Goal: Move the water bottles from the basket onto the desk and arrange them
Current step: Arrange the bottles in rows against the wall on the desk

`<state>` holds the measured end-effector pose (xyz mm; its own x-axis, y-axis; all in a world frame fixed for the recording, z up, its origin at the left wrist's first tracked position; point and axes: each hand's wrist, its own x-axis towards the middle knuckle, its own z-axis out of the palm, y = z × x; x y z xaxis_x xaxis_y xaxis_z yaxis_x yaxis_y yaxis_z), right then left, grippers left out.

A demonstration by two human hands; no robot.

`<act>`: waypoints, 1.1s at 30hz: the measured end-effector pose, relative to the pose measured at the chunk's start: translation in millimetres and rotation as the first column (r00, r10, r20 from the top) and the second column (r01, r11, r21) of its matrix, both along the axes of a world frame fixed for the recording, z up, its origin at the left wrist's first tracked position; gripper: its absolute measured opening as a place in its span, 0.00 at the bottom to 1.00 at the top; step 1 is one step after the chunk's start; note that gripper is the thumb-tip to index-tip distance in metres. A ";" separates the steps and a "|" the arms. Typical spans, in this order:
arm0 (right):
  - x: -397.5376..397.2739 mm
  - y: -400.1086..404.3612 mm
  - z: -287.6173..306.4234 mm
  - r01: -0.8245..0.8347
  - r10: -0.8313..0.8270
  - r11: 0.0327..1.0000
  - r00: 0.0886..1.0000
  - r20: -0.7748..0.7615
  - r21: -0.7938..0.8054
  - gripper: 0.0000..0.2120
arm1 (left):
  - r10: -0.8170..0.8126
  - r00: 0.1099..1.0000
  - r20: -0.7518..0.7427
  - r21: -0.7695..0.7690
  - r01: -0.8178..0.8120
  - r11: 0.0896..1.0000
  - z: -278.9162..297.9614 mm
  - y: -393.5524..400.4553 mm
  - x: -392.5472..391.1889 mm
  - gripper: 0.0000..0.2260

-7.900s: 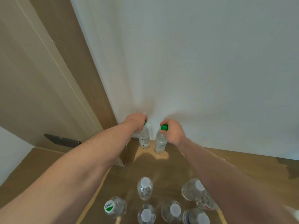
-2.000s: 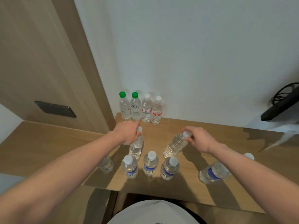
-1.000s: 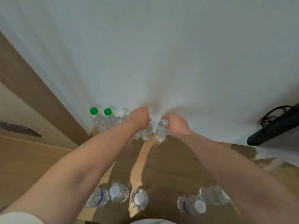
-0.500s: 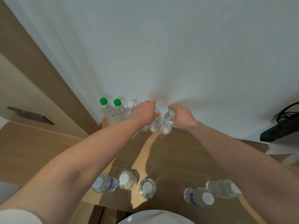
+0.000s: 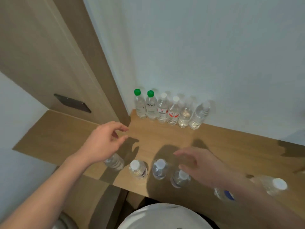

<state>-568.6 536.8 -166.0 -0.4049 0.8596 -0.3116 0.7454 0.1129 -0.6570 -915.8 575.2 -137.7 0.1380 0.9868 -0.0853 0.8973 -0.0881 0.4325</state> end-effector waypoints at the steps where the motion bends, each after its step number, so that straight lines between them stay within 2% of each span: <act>1: -12.4 -2.1 -3.9 -0.033 0.033 0.999 0.999 0.005 -0.010 0.17 | 0.030 0.999 -0.031 -0.031 -0.031 0.999 -9.8 -9.1 -16.6 0.11; 7: -92.4 10.8 -27.3 -0.186 0.183 0.982 0.978 0.101 0.029 0.22 | 0.052 0.982 -0.180 -0.211 -0.090 0.973 -55.5 -37.9 -68.8 0.20; 10: -134.2 16.7 -34.7 -0.288 0.281 0.957 0.943 0.178 0.015 0.23 | 0.044 0.982 -0.183 -0.193 -0.080 0.978 -68.1 -40.7 -71.7 0.19; 15: -165.0 14.2 -47.4 -0.363 0.325 0.929 0.888 0.325 0.065 0.15 | 0.064 0.980 -0.189 -0.172 -0.098 0.980 -81.5 -42.5 -63.7 0.17; 19: -161.7 19.8 -55.1 -0.304 0.262 0.949 0.907 0.330 0.082 0.09 | 0.101 0.984 -0.147 -0.130 -0.120 0.984 -82.4 -37.7 -59.4 0.09; 22: -152.7 35.9 -50.8 -0.242 0.197 0.966 0.917 0.347 0.091 0.11 | 0.091 0.986 -0.138 -0.101 -0.106 0.989 -79.6 -25.1 -54.9 0.09; 26: -139.7 69.1 -35.5 -0.151 0.122 0.984 0.954 0.274 0.091 0.16 | 0.060 0.987 -0.148 -0.046 -0.067 0.997 -70.0 5.7 -46.7 0.09; 29: -132.1 95.9 -20.7 -0.080 0.039 0.983 0.970 0.241 0.164 0.10 | 0.047 0.986 -0.157 -0.003 -0.048 0.999 -62.3 33.0 -40.0 0.10; 33: -128.7 128.4 -8.0 -0.001 -0.055 0.966 0.976 0.210 0.259 0.12 | 0.051 0.980 -0.193 0.025 -0.047 0.999 -53.2 71.6 -24.2 0.12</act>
